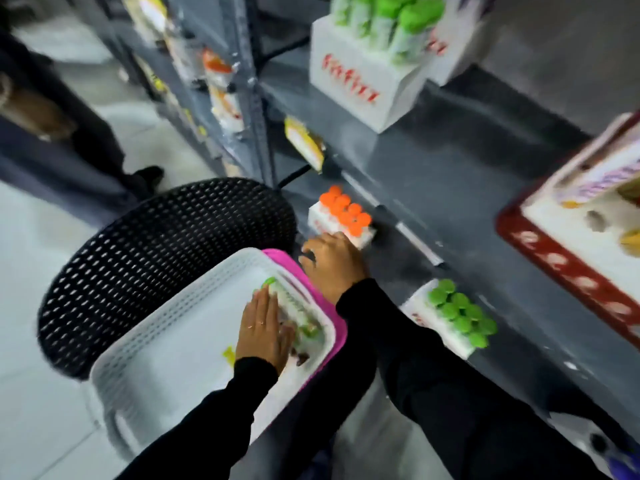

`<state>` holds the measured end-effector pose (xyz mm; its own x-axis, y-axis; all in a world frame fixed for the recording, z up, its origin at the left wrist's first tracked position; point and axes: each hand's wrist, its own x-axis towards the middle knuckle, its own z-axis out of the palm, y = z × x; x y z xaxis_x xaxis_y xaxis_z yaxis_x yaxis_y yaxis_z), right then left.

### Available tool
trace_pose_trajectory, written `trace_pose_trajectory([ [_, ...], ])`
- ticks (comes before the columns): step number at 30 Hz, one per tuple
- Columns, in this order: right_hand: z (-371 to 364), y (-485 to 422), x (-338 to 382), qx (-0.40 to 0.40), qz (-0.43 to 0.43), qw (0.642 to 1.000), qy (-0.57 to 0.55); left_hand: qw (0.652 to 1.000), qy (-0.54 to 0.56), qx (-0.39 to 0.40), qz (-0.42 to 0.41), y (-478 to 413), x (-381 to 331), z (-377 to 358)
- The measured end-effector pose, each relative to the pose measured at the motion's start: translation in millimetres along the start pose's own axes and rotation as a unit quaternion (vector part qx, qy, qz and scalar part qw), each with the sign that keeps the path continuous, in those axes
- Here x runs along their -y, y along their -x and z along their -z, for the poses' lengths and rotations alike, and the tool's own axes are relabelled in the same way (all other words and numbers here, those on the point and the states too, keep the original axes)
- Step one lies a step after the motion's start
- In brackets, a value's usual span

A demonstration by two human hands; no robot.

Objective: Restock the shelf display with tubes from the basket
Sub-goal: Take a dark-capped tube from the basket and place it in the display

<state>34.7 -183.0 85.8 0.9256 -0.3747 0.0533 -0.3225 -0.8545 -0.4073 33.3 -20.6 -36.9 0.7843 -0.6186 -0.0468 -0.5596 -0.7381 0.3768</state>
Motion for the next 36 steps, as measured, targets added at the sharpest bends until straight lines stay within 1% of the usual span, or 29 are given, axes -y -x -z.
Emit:
trace_pose_trajectory([
  [2, -39.4, -1.3, 18.2, 0.128, -0.018, 0.992, -0.011, 0.996, -0.033, 0.029, 0.071, 24.0, 35.9, -11.6],
  [3, -52.9, -0.4, 27.5, 0.196, -0.028, 0.98, 0.013, 0.993, -0.043, 0.047, 0.101, 33.5, 48.7, -18.5],
  [5, -78.6, 4.7, 34.9, 0.311, -0.057, 0.946, 0.072, 0.984, -0.059, 0.069, 0.154, 48.5, 64.4, -32.5],
  [6, -90.6, 9.3, 37.3, 0.35, -0.07, 0.93, 0.091, 0.979, -0.061, 0.084, 0.174, 54.0, 68.3, -38.3],
  [7, -101.5, 13.6, 39.0, 0.363, -0.076, 0.923, 0.102, 0.975, -0.058, 0.096, 0.189, 57.6, 70.8, -43.7],
  [10, -126.1, 19.7, 41.3, 0.327, -0.079, 0.933, 0.128, 0.972, -0.065, 0.096, 0.204, 58.3, 71.7, -49.8],
  [14, -144.1, 11.8, 44.7, 0.31, -0.059, 0.933, 0.17, 0.972, -0.067, 0.096, 0.206, 57.7, 70.7, -50.3],
  [16, -146.7, 12.3, 47.9, 0.295, -0.049, 0.939, 0.169, 0.972, -0.063, 0.095, 0.205, 58.0, 70.1, -51.2],
  [18, -143.8, 15.9, 53.3, 0.295, -0.048, 0.944, 0.141, 0.972, -0.06, 0.102, 0.202, 58.7, 70.2, -52.5],
  [22, -108.4, 19.8, 58.7, 0.33, -0.048, 0.94, 0.076, 0.973, -0.063, 0.103, 0.197, 58.4, 70.8, -49.9],
  [24, -72.8, 18.1, 53.9, 0.363, -0.033, 0.929, 0.068, 0.973, -0.049, 0.113, 0.197, 52.8, 63.5, -42.2],
  [25, -54.5, 16.4, 51.1, 0.386, -0.021, 0.92, 0.067, 0.976, -0.043, 0.102, 0.189, 48.4, 59.7, -38.4],
  [27, -9.7, 16.4, 41.6, 0.411, -0.012, 0.909, 0.068, 0.986, -0.033, 0.07, 0.147, 33.2, 41.5, -22.7],
  [30, 56.3, 18.4, 31.2, 0.436, -0.024, 0.898, 0.048, 0.998, -0.021, 0.008, 0.057, -11.8, 4.1, 5.2],
  [31, 81.7, 22.0, 28.6, 0.429, -0.03, 0.902, 0.041, 1.0, -0.018, -0.019, 0.014, -31.4, -14.1, 18.2],
  [32, 105.4, 27.3, 25.4, 0.412, -0.032, 0.91, 0.045, 0.998, -0.017, -0.045, -0.029, -49.3, -33.2, 31.6],
  [34, 149.0, 40.5, 16.7, 0.337, -0.026, 0.938, 0.074, 0.99, -0.027, -0.089, -0.107, -79.2, -79.9, 62.2],
  [36, 179.9, 49.1, 9.9, 0.261, -0.043, 0.96, 0.095, 0.983, -0.032, -0.109, -0.146, -101.0, -118.6, 84.2],
])
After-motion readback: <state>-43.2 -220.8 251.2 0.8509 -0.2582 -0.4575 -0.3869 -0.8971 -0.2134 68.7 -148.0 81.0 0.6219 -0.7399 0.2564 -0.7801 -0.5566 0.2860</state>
